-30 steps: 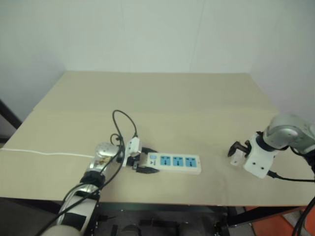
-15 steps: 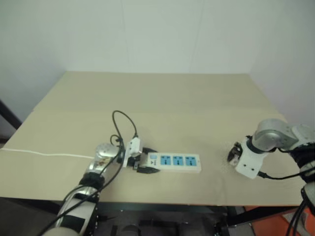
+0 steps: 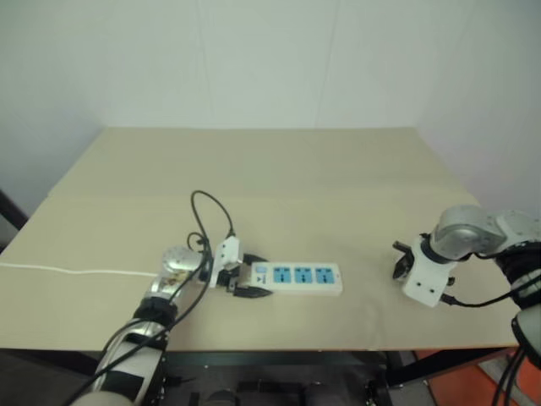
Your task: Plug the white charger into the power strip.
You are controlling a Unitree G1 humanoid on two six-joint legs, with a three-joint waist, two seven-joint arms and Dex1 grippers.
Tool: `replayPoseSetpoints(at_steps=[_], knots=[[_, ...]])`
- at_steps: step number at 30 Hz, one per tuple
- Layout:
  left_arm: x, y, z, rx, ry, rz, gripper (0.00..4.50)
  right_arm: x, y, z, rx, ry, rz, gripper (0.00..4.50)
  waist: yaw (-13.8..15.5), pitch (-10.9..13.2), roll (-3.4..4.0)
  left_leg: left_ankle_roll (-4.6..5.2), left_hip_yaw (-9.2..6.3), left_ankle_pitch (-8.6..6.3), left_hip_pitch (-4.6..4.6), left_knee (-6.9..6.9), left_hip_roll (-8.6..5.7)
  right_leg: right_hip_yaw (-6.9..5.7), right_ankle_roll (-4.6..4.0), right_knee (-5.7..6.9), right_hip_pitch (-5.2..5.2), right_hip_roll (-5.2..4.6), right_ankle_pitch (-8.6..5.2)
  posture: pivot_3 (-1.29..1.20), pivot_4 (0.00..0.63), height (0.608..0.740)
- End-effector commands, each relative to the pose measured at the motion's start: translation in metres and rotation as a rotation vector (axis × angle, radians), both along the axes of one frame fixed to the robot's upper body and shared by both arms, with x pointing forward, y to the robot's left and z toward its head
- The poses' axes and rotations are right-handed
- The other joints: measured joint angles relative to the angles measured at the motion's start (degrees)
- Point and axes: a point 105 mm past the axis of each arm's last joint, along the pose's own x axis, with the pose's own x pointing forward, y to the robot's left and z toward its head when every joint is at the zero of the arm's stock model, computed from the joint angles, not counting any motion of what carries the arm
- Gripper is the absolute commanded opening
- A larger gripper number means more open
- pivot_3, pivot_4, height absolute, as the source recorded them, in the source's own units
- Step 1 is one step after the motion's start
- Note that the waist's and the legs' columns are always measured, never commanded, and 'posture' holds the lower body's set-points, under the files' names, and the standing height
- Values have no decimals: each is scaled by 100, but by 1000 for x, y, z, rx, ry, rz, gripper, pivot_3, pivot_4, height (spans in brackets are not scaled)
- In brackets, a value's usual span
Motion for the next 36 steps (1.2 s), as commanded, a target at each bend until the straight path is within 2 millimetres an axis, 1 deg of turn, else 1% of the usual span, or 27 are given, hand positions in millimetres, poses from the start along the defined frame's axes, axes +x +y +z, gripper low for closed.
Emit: replayPoseSetpoints(at_steps=[1,6,10,12,13,19,20,36], knots=[[0,-3,-3,38,1,-16,3294,-2,7,-2,38,-10,28,1182,2,0,0,0,0,0,0,0,0,0,0,0,0,-1,0,0,150,740],[1,-3,-3,41,-1,-21,3294,-1,16,2,58,-41,59,1182,0,0,0,0,0,0,0,-1,0,0,-1,0,-1,0,-1,0,150,740],[1,-3,-3,40,0,-23,3294,-3,18,-3,50,-21,70,1182,0,0,0,0,0,0,0,-2,0,1,-1,0,-1,0,-1,0,150,740],[1,-3,-3,39,-1,-23,3294,-4,17,-5,40,-12,67,1923,-1,0,0,0,0,0,1,-2,0,1,-1,1,-1,1,-1,0,150,740],[1,-3,-3,39,-1,-23,3294,-3,16,-5,36,-11,65,2164,-2,0,0,0,0,0,1,-2,1,1,-2,1,-1,1,-2,0,150,740],[0,-2,-4,41,2,-20,3294,0,18,-5,34,-28,63,4265,7,0,0,0,-1,0,0,-3,0,0,-2,0,-1,0,-2,0,150,740],[-1,-2,-4,41,3,-20,3294,0,17,-5,29,-28,65,4459,9,0,0,0,-1,0,0,-3,0,0,-2,0,-1,0,-2,0,150,740],[-4,-1,-6,43,10,-16,3294,7,1,0,-57,-43,48,4459,15,0,-1,0,0,0,-1,-3,-1,0,-2,-1,-2,-2,-3,0,150,740]])
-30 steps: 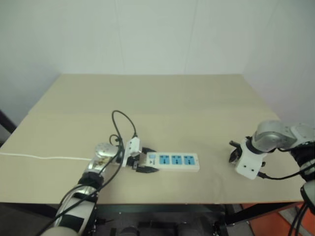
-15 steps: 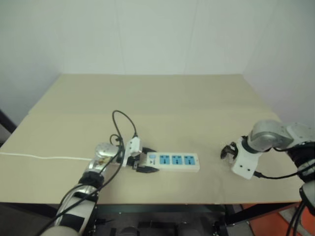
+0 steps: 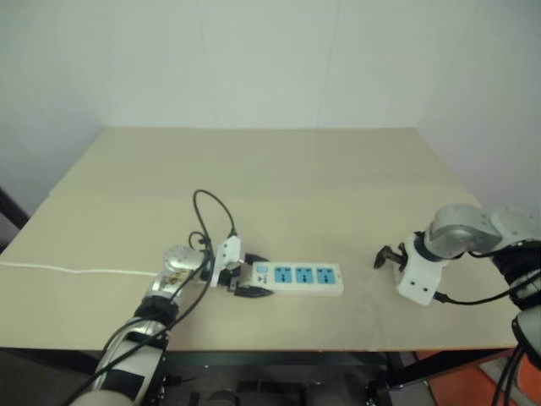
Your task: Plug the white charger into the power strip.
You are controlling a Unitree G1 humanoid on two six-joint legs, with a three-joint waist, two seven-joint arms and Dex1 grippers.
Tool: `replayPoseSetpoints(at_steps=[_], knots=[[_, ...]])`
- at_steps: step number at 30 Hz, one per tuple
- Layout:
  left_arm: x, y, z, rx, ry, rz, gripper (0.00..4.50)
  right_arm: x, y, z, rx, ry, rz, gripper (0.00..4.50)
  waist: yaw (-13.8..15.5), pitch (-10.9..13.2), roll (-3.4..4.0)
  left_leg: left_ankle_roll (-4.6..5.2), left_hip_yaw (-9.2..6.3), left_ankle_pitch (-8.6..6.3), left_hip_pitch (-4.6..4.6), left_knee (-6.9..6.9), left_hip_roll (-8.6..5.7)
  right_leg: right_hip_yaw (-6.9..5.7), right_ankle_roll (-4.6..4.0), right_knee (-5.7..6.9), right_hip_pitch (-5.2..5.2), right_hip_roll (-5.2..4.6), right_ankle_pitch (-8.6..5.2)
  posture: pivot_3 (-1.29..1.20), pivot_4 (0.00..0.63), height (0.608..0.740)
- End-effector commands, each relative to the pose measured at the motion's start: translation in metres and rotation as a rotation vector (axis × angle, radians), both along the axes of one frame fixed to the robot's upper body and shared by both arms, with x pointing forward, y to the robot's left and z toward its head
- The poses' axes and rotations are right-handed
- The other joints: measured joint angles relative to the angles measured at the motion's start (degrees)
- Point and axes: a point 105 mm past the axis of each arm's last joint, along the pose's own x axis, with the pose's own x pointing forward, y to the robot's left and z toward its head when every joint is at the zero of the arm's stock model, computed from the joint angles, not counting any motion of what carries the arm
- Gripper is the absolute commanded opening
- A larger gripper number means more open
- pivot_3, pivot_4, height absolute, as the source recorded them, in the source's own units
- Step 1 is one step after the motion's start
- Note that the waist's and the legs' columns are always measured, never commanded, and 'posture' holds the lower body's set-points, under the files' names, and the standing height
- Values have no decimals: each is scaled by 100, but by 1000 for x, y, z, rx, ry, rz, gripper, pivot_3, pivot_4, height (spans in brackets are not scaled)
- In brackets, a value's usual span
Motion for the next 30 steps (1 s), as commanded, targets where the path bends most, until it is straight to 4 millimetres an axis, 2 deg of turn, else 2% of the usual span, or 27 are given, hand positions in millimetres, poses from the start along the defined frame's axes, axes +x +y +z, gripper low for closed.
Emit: replayPoseSetpoints(at_steps=[1,7,13,16,23,26,29,30], knots=[[-4,2,-6,35,10,-8,3294,-2,-8,-3,-51,18,4,4459,1,0,0,0,0,0,-1,0,0,-1,0,-1,0,0,0,0,150,740],[-6,2,-7,34,14,-4,3294,-1,-12,-3,-80,21,30,4459,2,0,0,0,0,0,-2,-3,-1,-1,0,-2,-2,-1,-1,0,150,740],[-6,4,-8,33,13,4,3294,6,-7,-5,-84,-12,76,4459,-9,0,0,0,1,0,-1,-4,0,0,0,-1,-3,0,-2,0,150,740],[-5,4,-7,34,11,10,3294,6,-6,-8,-92,-2,91,3591,-23,-2,-3,0,0,0,0,-3,0,0,0,0,-2,0,-2,0,150,740],[-5,6,-8,38,8,16,3294,7,-3,-10,-69,-6,111,1262,-126,-10,-16,0,-1,0,5,-3,2,0,-1,2,0,2,-2,0,150,740],[-5,7,-8,41,8,16,3294,7,7,-4,28,-21,103,1149,-129,-10,-16,0,-1,0,6,-3,2,1,-1,3,1,2,-2,0,150,740],[-5,7,-8,41,6,14,3294,5,24,2,242,-17,16,1149,-132,-9,-18,0,-2,0,5,-8,3,0,-4,1,1,3,-3,0,150,740],[-5,7,-7,43,5,13,3294,2,32,9,354,2,-66,1149,-131,-9,-18,0,-2,0,5,-9,5,1,-5,0,2,4,-3,0,150,740]])
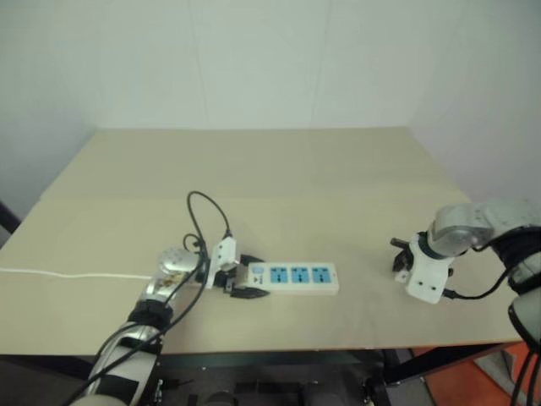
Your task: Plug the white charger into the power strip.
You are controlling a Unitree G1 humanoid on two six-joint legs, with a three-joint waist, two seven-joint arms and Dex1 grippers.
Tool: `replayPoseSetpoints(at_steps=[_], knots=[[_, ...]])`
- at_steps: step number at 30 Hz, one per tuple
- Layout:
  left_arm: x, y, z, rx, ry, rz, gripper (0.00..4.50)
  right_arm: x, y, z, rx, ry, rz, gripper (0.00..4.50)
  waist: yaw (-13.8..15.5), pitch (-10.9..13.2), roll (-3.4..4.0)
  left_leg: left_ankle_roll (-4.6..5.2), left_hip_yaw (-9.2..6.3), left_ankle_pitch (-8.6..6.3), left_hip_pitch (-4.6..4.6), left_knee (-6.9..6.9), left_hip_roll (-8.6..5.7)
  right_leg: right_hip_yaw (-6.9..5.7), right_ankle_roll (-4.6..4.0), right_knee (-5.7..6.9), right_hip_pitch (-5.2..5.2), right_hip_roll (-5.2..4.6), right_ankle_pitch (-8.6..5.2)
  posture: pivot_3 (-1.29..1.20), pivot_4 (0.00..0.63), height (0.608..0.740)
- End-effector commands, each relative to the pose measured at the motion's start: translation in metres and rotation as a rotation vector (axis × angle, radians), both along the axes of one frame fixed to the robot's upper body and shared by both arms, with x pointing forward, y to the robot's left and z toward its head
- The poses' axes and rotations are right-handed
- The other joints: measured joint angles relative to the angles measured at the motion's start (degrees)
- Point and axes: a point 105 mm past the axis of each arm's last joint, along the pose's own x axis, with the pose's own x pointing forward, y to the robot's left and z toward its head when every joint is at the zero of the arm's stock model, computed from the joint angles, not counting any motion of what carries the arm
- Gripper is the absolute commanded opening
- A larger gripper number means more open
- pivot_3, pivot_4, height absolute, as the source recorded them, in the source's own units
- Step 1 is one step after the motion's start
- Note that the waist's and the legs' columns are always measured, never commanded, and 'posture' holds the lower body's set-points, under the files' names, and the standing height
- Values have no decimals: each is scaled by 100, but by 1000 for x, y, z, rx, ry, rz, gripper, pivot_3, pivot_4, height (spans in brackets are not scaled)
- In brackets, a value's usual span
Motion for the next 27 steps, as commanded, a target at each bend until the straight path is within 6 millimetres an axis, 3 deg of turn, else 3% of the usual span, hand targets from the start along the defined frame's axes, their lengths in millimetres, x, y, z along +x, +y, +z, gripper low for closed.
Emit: replayPoseSetpoints(at_steps=[1,4,6,9,12,14,20,27], knots=[[-2,-2,-6,42,4,-18,3294,-6,43,20,409,74,-169,1149,4,2,-4,0,0,0,0,-2,-1,1,0,1,0,-1,0,0,150,740],[-2,-3,-6,43,1,-23,3294,-29,65,46,717,319,-353,1149,25,13,12,1,-7,-1,-7,-1,-3,1,0,4,3,-5,1,0,150,740],[-2,-3,-5,45,-1,-31,3294,-40,79,74,948,461,-444,1149,52,18,20,1,-10,0,-11,3,-6,-1,1,7,0,-8,2,0,150,740],[-1,-2,-5,57,-11,-44,3294,-46,94,107,1224,597,-531,1149,77,18,21,1,-11,0,-13,4,-5,-4,0,7,-5,-9,2,0,150,740],[1,-2,-3,62,-15,-50,3294,-47,110,123,1425,710,-589,1149,98,17,16,1,-13,-1,-14,1,2,-10,-1,0,-5,-3,0,0,150,740],[3,-3,-2,63,-18,-54,3294,-48,123,121,1510,778,-611,1149,116,17,16,1,-12,-1,-21,1,2,-10,5,-2,-11,-1,-3,0,150,740],[6,-4,1,64,-26,-65,3294,-38,162,89,1571,841,-653,1149,155,16,17,1,-9,0,-96,17,-1,-7,22,17,-88,1,-6,0,150,740],[6,-1,1,71,-41,-58,3294,-31,183,56,1519,876,-682,1149,159,16,17,1,-11,0,-109,21,-1,-9,7,18,-100,3,5,0,150,740]])
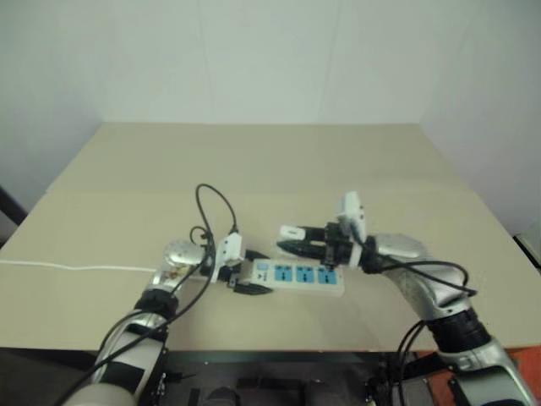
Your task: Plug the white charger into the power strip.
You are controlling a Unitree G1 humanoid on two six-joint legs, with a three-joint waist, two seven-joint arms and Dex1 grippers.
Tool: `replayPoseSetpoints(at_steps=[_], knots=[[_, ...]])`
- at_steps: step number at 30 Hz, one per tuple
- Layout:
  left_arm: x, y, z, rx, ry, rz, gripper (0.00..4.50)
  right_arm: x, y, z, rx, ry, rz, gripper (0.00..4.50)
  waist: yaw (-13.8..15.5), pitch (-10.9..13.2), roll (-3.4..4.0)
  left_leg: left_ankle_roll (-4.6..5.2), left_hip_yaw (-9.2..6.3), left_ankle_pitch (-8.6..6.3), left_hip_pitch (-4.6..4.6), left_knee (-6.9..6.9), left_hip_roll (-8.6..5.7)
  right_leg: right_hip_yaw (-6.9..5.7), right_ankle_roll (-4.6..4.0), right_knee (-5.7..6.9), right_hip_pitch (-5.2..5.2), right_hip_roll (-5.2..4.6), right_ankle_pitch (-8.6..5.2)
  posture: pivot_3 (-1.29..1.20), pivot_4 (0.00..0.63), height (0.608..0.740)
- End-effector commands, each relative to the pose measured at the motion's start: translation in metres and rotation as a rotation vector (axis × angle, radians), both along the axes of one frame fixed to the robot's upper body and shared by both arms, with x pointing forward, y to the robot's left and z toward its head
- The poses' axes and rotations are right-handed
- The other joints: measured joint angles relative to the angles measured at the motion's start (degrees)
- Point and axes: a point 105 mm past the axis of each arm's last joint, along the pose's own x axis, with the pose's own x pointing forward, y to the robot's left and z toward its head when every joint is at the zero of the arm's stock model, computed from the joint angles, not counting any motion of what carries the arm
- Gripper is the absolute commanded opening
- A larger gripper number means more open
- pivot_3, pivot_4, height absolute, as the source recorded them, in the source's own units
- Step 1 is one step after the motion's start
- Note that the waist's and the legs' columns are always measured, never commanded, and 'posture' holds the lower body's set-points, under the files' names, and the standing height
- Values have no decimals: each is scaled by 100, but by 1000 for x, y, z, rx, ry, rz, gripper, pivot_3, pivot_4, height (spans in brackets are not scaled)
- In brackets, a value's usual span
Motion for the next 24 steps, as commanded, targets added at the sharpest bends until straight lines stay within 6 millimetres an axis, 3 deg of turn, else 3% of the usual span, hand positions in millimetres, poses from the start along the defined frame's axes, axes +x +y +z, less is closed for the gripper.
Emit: replayPoseSetpoints(at_steps=[1,5,24], knots=[[-1,7,-7,62,3,3,3294,3,3,-7,-32,-41,8,1149,-3,0,0,0,0,0,1,0,1,0,0,0,0,2,0,0,150,740],[-4,8,-9,65,10,-4,3294,8,5,-22,-75,-59,8,1149,-12,0,0,0,0,0,1,-1,4,0,1,0,0,6,-1,0,150,740],[-7,8,-8,67,20,-17,3294,20,8,-34,-99,-58,-2,1149,-27,0,0,0,0,0,4,-2,7,1,-1,0,-1,11,0,0,150,740]])
